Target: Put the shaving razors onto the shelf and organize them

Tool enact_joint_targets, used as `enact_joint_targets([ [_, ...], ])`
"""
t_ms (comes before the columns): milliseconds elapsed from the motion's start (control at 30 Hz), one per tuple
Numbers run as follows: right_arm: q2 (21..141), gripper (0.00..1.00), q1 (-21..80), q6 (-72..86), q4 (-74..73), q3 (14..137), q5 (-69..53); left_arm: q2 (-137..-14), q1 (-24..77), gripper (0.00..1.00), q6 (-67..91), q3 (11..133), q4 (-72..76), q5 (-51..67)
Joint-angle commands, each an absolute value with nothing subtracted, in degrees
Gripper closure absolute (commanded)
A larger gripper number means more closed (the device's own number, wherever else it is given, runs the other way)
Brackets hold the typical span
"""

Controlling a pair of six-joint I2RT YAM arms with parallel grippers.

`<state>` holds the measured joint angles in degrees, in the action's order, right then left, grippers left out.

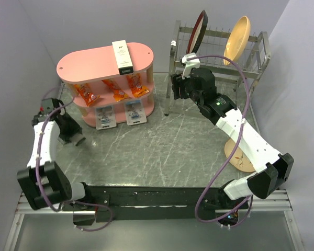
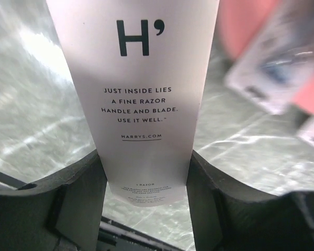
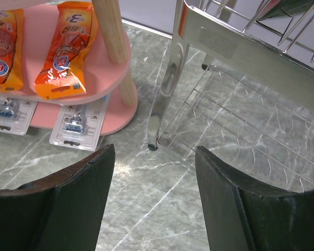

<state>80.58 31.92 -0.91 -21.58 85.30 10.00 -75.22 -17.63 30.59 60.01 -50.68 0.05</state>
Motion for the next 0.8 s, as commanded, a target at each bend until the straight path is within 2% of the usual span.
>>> enact_joint_targets([
  [0,81.0,0.3,31.5,-1.0,-20.0,88.1,9.8,-69.5,-19.5,0.47,26.3,67.7,-53.0,1.4],
  [267,79.0,0.3,31.5,-2.9,-18.8,85.2,11.0,-63.1,-24.3,0.49,23.6,78.6,-55.5,3.2],
  [333,78.3,0.3,31.6,-3.6,-18.5,84.5,11.2,-61.9,-24.4,0.51,23.1,80.8,-54.8,5.7],
  [400,77.9,0.3,31.5,-3.8,-18.7,83.5,11.5,-61.0,-24.3,0.57,22.2,84.5,-52.0,9.1],
  [500,76.4,0.3,31.6,-3.4,-18.5,82.0,11.3,-59.9,-24.2,0.59,22.4,88.0,-46.0,15.8],
  [767,74.5,0.3,31.6,-2.4,-18.2,78.6,10.5,-68.5,-18.6,0.57,20.3,98.6,-40.8,31.0],
])
